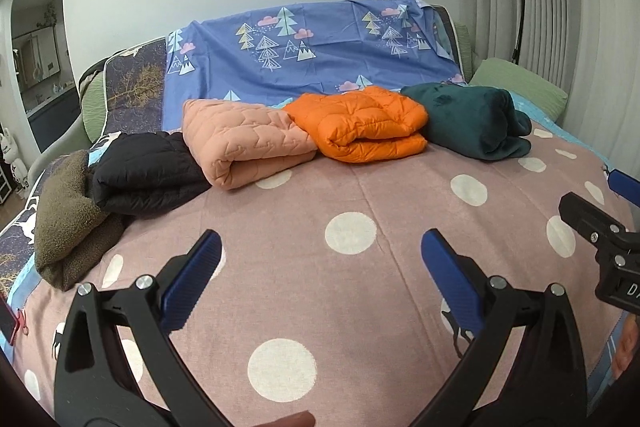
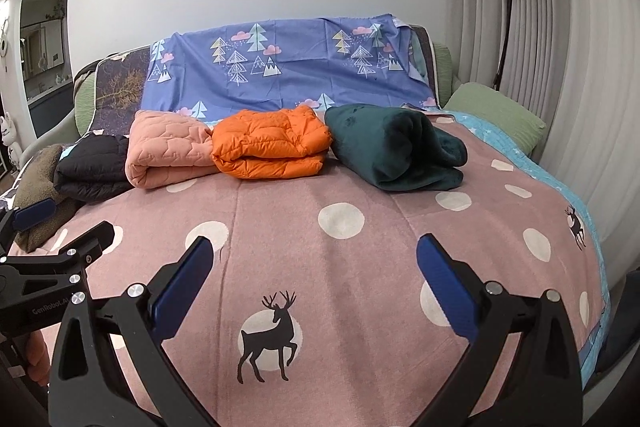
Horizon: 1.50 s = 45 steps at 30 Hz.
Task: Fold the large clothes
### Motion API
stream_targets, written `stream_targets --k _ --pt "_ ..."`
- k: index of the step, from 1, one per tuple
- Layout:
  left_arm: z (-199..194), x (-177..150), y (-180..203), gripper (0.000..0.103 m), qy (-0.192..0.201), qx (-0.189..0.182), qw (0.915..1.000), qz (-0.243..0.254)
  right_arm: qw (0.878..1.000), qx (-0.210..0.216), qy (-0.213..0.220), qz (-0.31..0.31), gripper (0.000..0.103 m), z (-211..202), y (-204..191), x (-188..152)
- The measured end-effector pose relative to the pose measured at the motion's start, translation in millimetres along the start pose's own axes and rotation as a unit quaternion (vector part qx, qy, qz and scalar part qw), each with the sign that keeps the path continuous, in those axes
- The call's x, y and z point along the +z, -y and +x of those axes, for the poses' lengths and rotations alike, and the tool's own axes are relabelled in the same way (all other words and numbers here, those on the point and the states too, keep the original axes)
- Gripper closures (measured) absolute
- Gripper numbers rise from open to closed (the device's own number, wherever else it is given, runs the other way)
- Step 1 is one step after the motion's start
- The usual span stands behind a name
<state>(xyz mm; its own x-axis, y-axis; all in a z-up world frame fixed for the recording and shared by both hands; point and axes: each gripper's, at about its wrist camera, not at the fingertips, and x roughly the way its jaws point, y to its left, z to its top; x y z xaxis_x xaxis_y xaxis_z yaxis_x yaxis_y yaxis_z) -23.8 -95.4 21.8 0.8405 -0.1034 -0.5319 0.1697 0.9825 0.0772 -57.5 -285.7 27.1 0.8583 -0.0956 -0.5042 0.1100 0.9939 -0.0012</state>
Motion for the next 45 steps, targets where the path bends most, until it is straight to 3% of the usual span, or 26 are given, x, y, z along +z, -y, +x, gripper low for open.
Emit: stream_targets --k 45 --pt "9.6 -7.8 2.3 0.002 -0.026 -0.003 0.9997 0.001 1.0 -0.008 -0.021 -0.021 0.001 17.6 -10.3 -9.0"
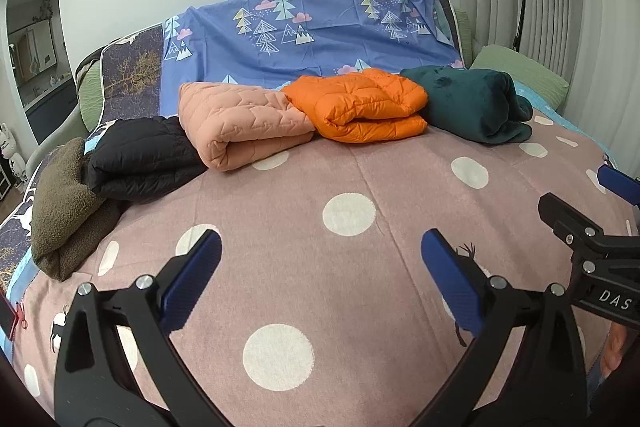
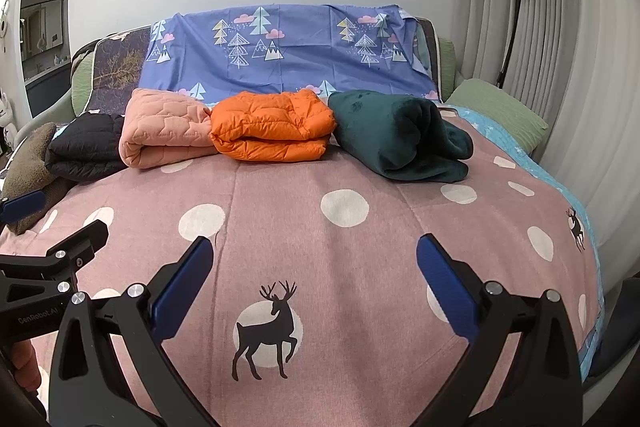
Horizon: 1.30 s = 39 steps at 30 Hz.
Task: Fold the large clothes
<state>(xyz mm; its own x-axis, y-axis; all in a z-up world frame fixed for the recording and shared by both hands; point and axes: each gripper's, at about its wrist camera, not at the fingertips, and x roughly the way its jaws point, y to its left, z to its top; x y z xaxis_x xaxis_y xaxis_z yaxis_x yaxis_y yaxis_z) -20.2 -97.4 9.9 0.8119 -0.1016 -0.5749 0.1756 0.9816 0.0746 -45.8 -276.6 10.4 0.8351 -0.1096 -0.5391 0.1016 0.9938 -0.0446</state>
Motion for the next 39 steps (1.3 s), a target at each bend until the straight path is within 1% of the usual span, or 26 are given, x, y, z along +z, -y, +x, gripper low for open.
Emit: stream_targets --k 22,39 --pt "0.2 -2.5 4.4 0.002 -0.002 0.006 1.0 0.006 1.0 -0.001 -0.001 -0.002 0.001 3.4 5.1 -1.9" --pt "2.9 -2.7 1.2 0.002 -0.01 0.002 0.9999 0.008 1.0 0.0 -0.003 -0.004 0.001 3.4 7.8 -3.5"
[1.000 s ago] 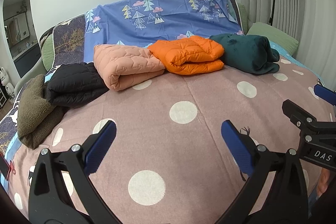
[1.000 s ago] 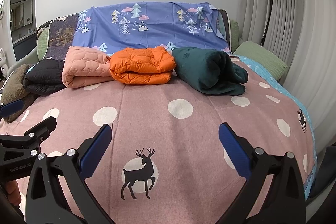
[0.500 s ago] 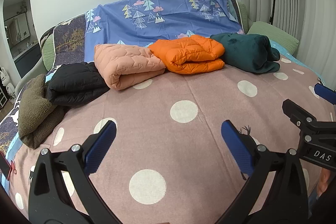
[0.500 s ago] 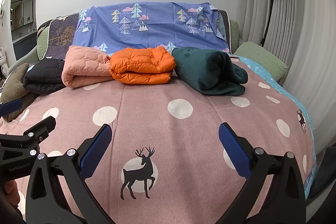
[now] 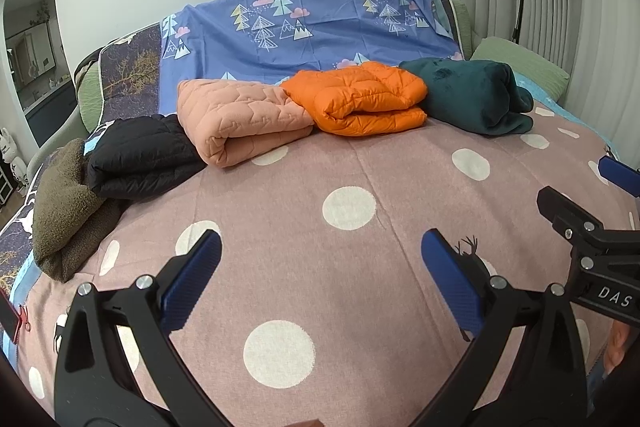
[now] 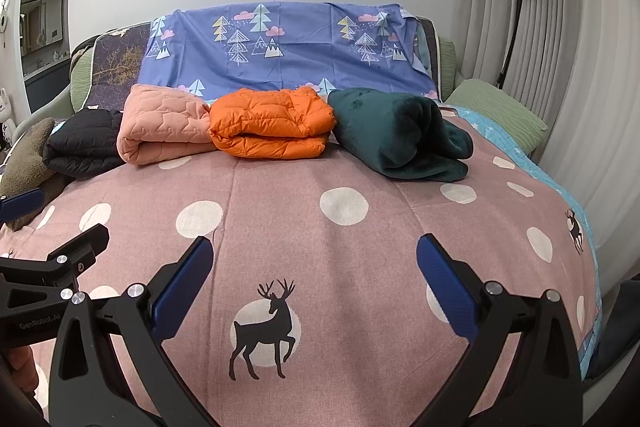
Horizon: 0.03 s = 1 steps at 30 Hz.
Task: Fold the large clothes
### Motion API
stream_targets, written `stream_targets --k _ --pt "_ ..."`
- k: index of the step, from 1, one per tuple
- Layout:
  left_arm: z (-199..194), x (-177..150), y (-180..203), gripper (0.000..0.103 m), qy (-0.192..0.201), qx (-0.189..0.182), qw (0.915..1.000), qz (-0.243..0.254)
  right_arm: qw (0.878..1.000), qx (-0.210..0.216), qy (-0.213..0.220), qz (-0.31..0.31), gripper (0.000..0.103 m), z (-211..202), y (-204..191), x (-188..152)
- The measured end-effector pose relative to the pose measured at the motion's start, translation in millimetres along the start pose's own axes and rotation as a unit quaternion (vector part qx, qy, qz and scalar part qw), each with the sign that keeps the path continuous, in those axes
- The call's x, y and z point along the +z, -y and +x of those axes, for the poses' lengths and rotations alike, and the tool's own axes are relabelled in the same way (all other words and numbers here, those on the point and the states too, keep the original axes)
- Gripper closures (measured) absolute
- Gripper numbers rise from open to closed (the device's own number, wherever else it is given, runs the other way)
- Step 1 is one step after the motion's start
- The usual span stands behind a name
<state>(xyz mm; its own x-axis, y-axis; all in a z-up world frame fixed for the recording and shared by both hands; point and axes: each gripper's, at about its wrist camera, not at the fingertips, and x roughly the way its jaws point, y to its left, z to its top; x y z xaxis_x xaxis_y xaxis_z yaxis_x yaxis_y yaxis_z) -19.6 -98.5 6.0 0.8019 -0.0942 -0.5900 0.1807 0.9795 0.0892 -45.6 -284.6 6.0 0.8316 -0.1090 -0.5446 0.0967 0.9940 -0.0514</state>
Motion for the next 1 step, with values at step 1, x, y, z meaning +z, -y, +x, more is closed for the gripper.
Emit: stream_targets --k 1 --pt "-0.1 -0.2 -0.2 0.002 0.0 0.0 1.0 0.001 1.0 0.0 0.0 0.0 0.001 0.4 -0.1 0.2"
